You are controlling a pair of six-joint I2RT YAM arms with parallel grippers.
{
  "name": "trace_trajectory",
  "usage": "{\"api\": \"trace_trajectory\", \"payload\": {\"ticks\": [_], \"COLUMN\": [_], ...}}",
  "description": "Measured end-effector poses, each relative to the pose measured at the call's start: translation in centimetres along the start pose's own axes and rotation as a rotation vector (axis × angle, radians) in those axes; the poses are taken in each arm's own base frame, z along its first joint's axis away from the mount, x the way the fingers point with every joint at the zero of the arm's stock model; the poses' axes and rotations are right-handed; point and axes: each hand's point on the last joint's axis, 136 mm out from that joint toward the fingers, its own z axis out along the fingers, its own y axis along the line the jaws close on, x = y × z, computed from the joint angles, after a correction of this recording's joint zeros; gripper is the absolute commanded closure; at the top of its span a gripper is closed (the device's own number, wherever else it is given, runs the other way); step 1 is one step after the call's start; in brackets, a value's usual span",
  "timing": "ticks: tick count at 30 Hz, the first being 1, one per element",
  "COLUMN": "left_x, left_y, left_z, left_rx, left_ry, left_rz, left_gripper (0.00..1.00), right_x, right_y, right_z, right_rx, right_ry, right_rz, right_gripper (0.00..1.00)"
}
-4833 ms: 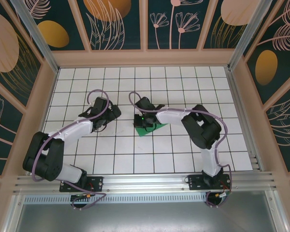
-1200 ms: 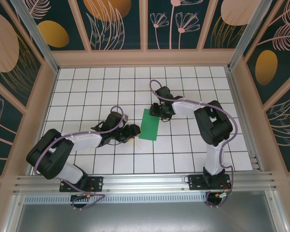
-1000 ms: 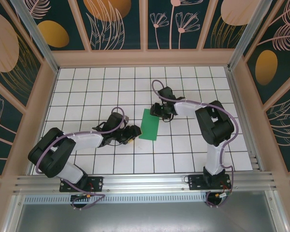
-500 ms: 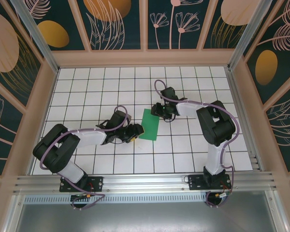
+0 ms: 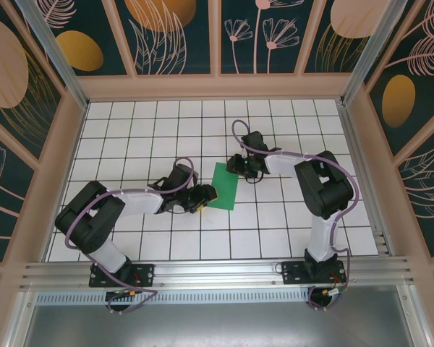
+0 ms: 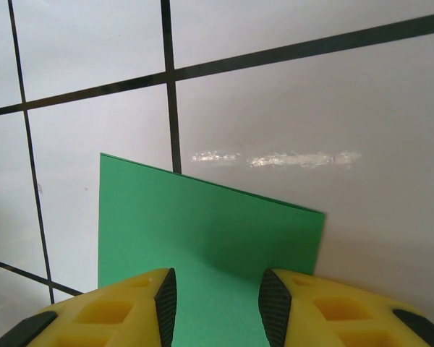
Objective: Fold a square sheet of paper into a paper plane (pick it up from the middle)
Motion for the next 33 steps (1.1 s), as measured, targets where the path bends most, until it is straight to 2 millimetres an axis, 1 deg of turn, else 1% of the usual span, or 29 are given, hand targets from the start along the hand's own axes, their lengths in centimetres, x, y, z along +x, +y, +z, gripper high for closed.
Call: {"api": "trace_trajectory", "payload": {"ticks": [6, 12, 16, 20, 28, 33], "left_x": [-0.3, -0.3, -0.2, 0.0, 0.1, 0.3], "left_y": [-0.3, 0.1, 0.1, -0.1, -0.5, -1.2], "left_z": [0.1, 0.0, 0.0, 0.2, 0.4, 0.4], "left_rx": [-0.013, -0.048, -0.052, -0.052, -0.045, -0.014], "left_ry": [0.004, 0.003, 0.006, 0.011, 0.029, 0.043], "left_rz": [-0.004, -0.010, -0.005, 0.006, 0.007, 0.016], "left_gripper": [0.34, 0.34, 0.34, 0.31, 0.32, 0.32], "right_x": [0.0, 0.0, 0.0, 0.0, 0.0, 0.0], "right_y": [0.0, 0.0, 0.0, -0.1, -0.1, -0.1], "right_z": [0.0, 0.0, 0.0, 0.0, 0.0, 0.0], "right_rx": [-0.006, -0.008, -0.010, -0.011, -0.015, -0.015], "right_ry": [-0.007, -0.010, -0.009, -0.010, -0.010, -0.010], "right_rz": [-0.002, -0.003, -0.002, -0.002, -0.001, -0.001], "right_gripper": [0.59, 0.59, 0.59, 0.59, 0.59, 0.59]}}
